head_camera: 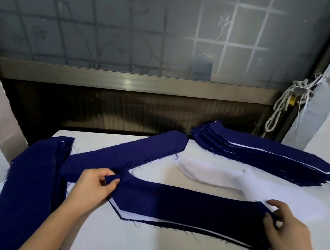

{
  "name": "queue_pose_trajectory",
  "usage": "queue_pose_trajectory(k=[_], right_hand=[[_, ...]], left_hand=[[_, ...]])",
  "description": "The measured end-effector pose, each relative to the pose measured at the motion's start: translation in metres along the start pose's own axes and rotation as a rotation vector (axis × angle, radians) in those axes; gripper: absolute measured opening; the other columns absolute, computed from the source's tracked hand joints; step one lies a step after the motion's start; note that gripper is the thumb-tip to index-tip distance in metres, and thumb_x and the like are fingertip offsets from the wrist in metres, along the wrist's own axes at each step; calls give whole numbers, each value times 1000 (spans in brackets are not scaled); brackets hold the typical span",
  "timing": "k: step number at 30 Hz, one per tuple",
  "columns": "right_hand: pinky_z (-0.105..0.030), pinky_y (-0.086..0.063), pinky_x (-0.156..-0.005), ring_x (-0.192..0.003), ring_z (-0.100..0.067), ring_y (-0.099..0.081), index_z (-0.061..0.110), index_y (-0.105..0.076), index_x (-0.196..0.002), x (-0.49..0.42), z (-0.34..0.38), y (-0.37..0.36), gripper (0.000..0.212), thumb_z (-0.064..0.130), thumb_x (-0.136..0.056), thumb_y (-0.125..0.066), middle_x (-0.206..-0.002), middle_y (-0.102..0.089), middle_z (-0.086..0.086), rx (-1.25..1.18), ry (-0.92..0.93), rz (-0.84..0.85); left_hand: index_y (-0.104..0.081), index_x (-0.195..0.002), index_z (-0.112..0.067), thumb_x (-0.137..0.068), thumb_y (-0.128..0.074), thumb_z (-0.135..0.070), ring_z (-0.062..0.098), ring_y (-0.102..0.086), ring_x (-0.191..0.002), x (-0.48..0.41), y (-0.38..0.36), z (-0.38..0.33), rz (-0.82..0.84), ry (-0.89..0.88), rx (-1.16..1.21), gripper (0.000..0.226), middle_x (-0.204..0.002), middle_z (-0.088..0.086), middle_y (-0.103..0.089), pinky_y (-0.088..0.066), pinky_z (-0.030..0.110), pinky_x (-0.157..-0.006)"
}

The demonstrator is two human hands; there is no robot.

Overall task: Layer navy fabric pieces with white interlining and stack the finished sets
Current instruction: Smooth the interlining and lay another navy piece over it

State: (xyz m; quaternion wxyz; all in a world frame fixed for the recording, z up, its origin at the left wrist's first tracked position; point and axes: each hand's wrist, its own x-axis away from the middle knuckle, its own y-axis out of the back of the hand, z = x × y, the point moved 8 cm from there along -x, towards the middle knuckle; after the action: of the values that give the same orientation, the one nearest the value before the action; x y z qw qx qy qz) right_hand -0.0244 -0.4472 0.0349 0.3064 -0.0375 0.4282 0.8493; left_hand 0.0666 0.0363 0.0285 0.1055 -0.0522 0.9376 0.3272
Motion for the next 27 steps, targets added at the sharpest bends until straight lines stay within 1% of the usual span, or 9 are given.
queue_pose_trajectory(k=[3,6,8,11,14,18,20,23,27], right_hand=[[-37,-39,-63,-62,-32,-59,15,-61,-102,1,1,0,29,0,-79,-69,-68,-63,3,77,16,-6],[-36,-38,-60,-58,-30,-58,15,-62,-100,2,-1,-1,28,0,-78,-69,-65,-62,4,90,20,-12],[-37,-39,-60,-57,-28,-58,15,-62,-98,2,-3,-2,28,-1,-77,-70,-65,-62,3,70,18,-17],[-38,-40,-63,-60,-29,-59,16,-62,-95,0,-6,-2,27,-3,-77,-69,-65,-63,0,46,14,-19],[-37,-40,-64,-60,-29,-59,19,-62,-91,-1,-8,-3,29,-4,-76,-69,-65,-63,0,31,5,-19],[-37,-40,-63,-61,-28,-59,20,-61,-89,-1,-10,-4,30,-4,-75,-69,-64,-62,2,39,4,-10],[-37,-40,-62,-62,-29,-58,17,-62,-90,-1,-9,-5,29,-6,-75,-69,-63,-60,1,57,17,2],[-36,-39,-62,-62,-32,-54,9,-65,-90,-2,-7,-6,28,-11,-72,-70,-64,-56,0,107,47,5],[-35,-38,-62,-62,-30,-53,8,-66,-89,-1,-6,-5,27,-11,-71,-70,-64,-55,3,125,58,3]], left_hand=[[-73,-82,-43,-88,-74,-20,15,-63,-53,1,-1,1,40,-4,6,24,-60,-3,-69,-52,21,-54],[-73,-82,-40,-88,-73,-19,21,-70,-64,2,-6,5,101,22,-6,21,-67,-1,-73,-59,36,-66],[-73,-79,-36,-88,-73,-18,21,-71,-66,2,-8,7,128,29,-15,19,-68,-1,-73,-59,39,-67],[-70,-71,-34,-86,-73,-15,16,-69,-63,2,-11,9,149,28,-59,24,-65,-3,-71,-58,34,-63],[-68,-68,-29,-85,-74,-15,19,-67,-62,1,-12,12,154,39,-86,23,-63,-1,-69,-56,33,-62],[-69,-63,-24,-84,-76,-18,17,-61,-55,0,-13,13,139,36,-110,22,-58,-1,-65,-48,24,-53],[-69,-63,-24,-83,-76,-20,15,-58,-53,-1,-13,13,137,33,-128,22,-57,0,-64,-47,26,-54],[-67,-63,-22,-83,-76,-21,23,-59,-58,-2,-14,14,136,23,-169,22,-59,1,-64,-49,31,-56],[-66,-63,-22,-83,-76,-21,21,-61,-58,-1,-15,14,152,27,-176,22,-59,-4,-65,-50,31,-58]])
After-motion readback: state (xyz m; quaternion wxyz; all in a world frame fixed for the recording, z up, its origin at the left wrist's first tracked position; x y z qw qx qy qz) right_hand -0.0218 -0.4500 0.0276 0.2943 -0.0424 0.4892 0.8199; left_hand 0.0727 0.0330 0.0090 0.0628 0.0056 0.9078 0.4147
